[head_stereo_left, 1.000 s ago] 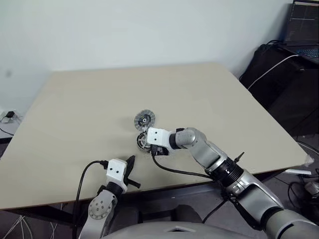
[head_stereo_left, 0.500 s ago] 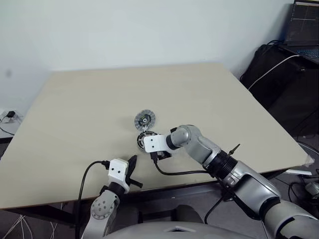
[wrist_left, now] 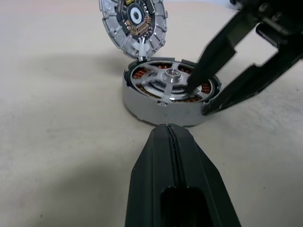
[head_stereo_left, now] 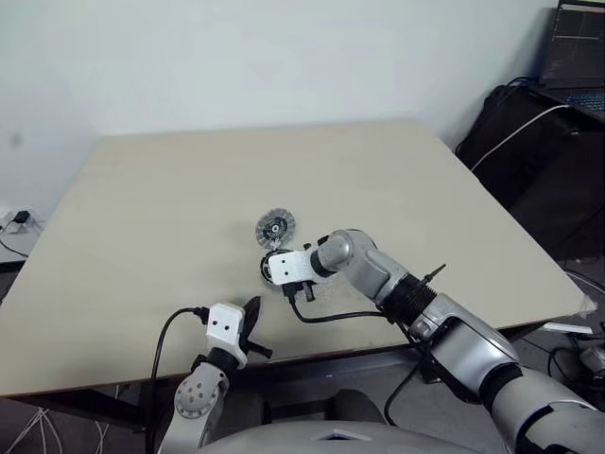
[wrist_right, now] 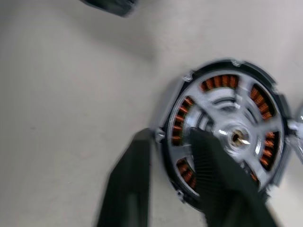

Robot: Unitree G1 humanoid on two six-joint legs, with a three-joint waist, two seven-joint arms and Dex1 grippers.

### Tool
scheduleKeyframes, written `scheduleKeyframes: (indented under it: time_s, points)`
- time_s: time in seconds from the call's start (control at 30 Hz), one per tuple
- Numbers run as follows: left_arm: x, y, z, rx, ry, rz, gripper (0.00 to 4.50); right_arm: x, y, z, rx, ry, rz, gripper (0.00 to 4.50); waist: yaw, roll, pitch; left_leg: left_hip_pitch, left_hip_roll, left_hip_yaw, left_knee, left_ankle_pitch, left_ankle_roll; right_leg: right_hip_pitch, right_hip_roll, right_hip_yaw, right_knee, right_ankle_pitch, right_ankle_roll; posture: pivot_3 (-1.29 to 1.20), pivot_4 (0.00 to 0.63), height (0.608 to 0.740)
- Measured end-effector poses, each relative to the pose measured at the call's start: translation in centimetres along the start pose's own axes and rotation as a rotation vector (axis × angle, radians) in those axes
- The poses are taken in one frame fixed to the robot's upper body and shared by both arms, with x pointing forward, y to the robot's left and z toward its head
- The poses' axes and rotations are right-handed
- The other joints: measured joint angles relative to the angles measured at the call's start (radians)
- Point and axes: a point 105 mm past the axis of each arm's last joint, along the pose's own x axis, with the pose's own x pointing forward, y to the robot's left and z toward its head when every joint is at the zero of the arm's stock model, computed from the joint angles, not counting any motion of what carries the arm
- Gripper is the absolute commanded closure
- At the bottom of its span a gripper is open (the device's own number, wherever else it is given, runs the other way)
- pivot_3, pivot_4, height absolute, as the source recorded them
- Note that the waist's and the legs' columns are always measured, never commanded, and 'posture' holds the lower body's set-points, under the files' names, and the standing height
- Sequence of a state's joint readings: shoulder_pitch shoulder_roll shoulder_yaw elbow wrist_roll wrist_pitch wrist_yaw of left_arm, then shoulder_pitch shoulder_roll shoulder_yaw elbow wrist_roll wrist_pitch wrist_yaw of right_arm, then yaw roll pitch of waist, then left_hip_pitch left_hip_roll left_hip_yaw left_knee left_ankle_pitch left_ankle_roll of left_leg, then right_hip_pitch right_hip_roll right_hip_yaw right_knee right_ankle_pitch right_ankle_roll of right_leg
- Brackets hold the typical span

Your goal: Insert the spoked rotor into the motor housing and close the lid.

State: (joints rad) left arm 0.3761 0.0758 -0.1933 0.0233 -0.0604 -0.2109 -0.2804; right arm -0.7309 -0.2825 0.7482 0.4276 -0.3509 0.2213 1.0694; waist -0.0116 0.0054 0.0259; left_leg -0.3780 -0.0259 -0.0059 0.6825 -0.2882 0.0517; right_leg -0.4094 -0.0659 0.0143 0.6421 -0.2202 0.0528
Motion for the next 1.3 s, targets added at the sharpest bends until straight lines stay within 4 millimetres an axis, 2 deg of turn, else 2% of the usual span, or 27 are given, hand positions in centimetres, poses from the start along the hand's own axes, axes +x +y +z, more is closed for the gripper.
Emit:
scheduleKeyframes:
  time_s: [0.03, 0.17, 0.3, 0.47, 0.73, 0.87, 1.0, 1.13, 1.3]
  points:
    - [0.0, 0.0, -0.1, -0.001, 0.004, 0.002, 4.50, 0.1, 0.1, -0.2, 0.007, 0.003, 0.005, 4.38, -0.002, 0.000, 0.000, 0.000, 0.000, 0.000, 0.000, 0.000, 0.000, 0.000, -0.001, 0.000, 0.000, 0.000, -0.001, 0.00, 0.000, 0.740]
    - [0.0, -0.1, -0.2, -0.006, -0.004, 0.005, 4.50, 0.2, 0.1, -0.3, 0.008, 0.003, 0.008, 4.40, -0.002, 0.001, -0.001, 0.001, 0.000, 0.000, 0.000, 0.000, -0.001, 0.000, -0.003, 0.000, 0.001, 0.002, -0.002, 0.00, 0.000, 0.740]
    - [0.0, -0.2, -0.6, -0.016, 0.006, 0.006, 4.50, 0.2, 0.1, -0.5, 0.021, 0.001, 0.005, 4.40, -0.001, 0.002, -0.002, 0.001, 0.000, 0.000, 0.000, 0.001, -0.001, 0.000, 0.001, -0.001, 0.001, 0.002, -0.001, 0.00, 0.000, 0.740]
    - [0.1, 0.1, -1.1, -0.017, 0.014, 0.009, 4.50, -0.4, 0.9, -1.0, 0.157, -0.053, -0.048, 4.40, 0.008, 0.002, -0.002, 0.000, 0.000, -0.001, 0.000, 0.001, -0.001, 0.000, 0.001, -0.001, 0.000, 0.002, -0.001, 0.00, 0.000, 0.740]
    - [0.1, 0.2, -1.4, -0.027, 0.012, 0.012, 4.50, -3.5, 5.8, -2.1, 0.479, -0.102, -0.116, 4.40, 0.036, 0.002, -0.002, -0.006, -0.001, -0.002, 0.000, -0.001, 0.001, -0.003, -0.005, -0.002, -0.005, 0.001, -0.001, 0.00, 0.000, 0.740]
    - [0.0, 0.0, -1.5, -0.036, 0.018, 0.004, 4.50, -4.6, 8.1, -2.0, 0.619, -0.098, -0.148, 4.40, 0.040, 0.001, -0.001, -0.006, 0.000, -0.002, 0.000, -0.004, -0.004, -0.003, -0.005, -0.002, -0.006, 0.000, 0.000, 0.00, 0.000, 0.740]
    - [0.1, -0.4, -1.7, -0.038, 0.022, -0.020, 4.50, -5.1, 7.5, -1.8, 0.783, -0.111, -0.237, 4.40, 0.034, -0.001, 0.001, -0.006, 0.000, -0.002, 0.001, -0.004, -0.004, -0.003, -0.002, -0.003, -0.005, -0.001, 0.005, 0.00, 0.000, 0.740]
    - [0.3, -0.4, -1.7, -0.030, 0.023, -0.039, 4.50, -5.2, 5.8, -0.6, 1.000, -0.167, -0.316, 4.40, 0.030, -0.001, 0.001, -0.005, 0.000, -0.002, 0.001, -0.003, -0.003, -0.003, 0.001, -0.002, -0.004, 0.001, 0.001, 0.00, 0.000, 0.740]
    - [0.3, -0.4, -1.6, -0.036, 0.021, -0.037, 4.50, -4.9, 5.1, 0.8, 1.141, -0.187, -0.301, 4.40, 0.027, -0.001, 0.001, -0.006, 0.000, -0.002, 0.000, -0.001, 0.000, -0.003, 0.000, -0.002, -0.006, 0.002, 0.001, 0.00, 0.000, 0.740]
